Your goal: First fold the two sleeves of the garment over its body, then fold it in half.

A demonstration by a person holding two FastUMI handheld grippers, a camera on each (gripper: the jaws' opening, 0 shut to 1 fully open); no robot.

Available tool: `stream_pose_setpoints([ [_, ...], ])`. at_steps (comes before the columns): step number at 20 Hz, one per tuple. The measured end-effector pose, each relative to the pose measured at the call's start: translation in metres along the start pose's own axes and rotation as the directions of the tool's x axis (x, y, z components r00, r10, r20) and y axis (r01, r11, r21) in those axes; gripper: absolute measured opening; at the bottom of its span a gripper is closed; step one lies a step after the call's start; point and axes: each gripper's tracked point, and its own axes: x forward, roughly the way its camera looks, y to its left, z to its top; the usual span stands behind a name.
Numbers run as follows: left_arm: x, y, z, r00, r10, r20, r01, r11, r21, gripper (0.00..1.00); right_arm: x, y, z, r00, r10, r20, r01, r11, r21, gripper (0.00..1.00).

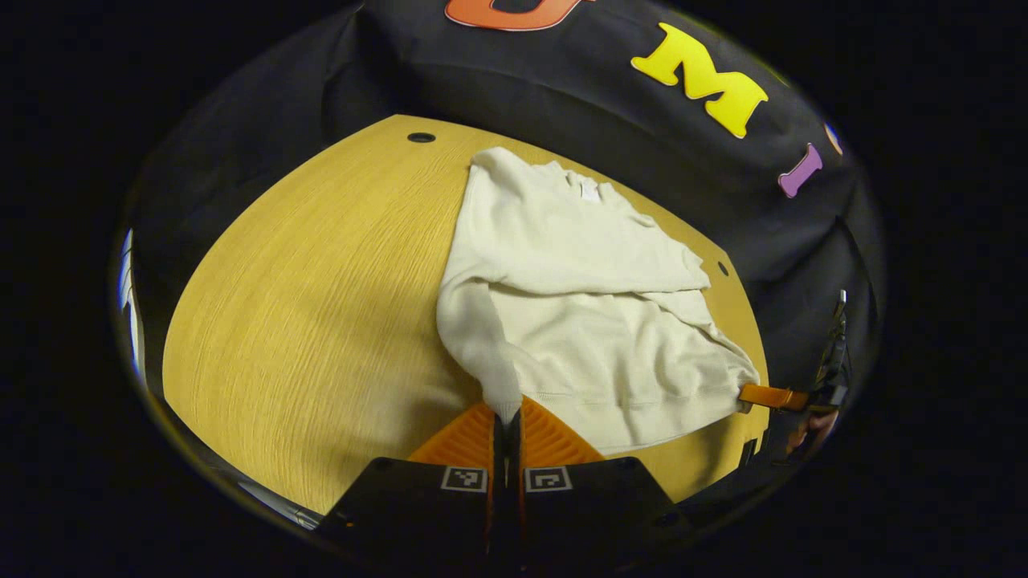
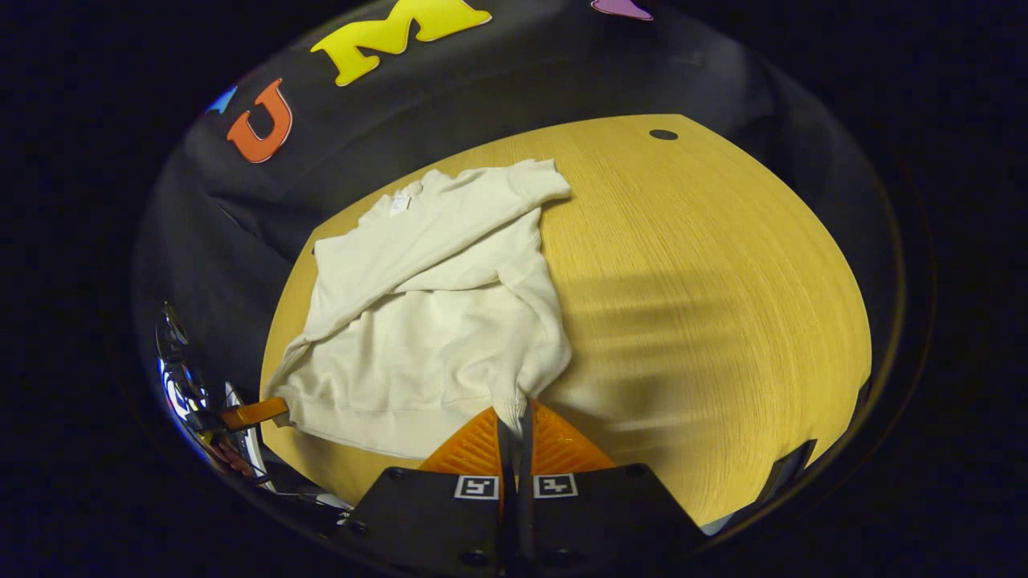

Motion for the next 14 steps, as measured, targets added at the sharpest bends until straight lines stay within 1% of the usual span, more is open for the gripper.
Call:
stream_pose_setpoints([
  [2, -0.005, -0.015, 0.027, 0.998, -0.033, 0.047, 0.033, 0.999, 0.012, 0.03, -0.009, 0.012, 0.023, 0.999, 0.031, 0.031, -0.031, 0.999, 0.01, 0.01],
  [4, -0.009, -0.026, 0.048, 0.995, -0.061, 0.077, 0.061, 0.998, 0.001, 0.03, -0.021, 0.021, 0.048, 0.996, 0.06, 0.069, -0.061, 0.998, 0.016, 0.01],
  [7, -0.014, -0.037, 0.088, 0.986, -0.098, 0.135, 0.096, 0.995, 0.017, 0.03, -0.04, 0.042, 0.09, 0.986, 0.102, 0.131, -0.107, 0.994, 0.033, 0.01],
  [9, -0.019, -0.049, 0.117, 0.975, -0.138, 0.177, 0.134, 0.99, 0.033, 0.03, -0.046, 0.054, 0.121, 0.977, 0.126, 0.171, -0.132, 0.991, 0.029, 0.01],
  [11, -0.019, -0.057, 0.146, 0.965, -0.158, 0.211, 0.154, 0.987, 0.037, 0.03, -0.048, 0.064, 0.149, 0.969, 0.148, 0.198, -0.154, 0.988, 0.016, 0.0],
  [14, -0.018, -0.069, 0.202, 0.946, -0.188, 0.262, 0.187, 0.982, 0.03, 0.03, -0.052, 0.088, 0.198, 0.953, 0.188, 0.237, -0.193, 0.981, 0.0, 0.01],
])
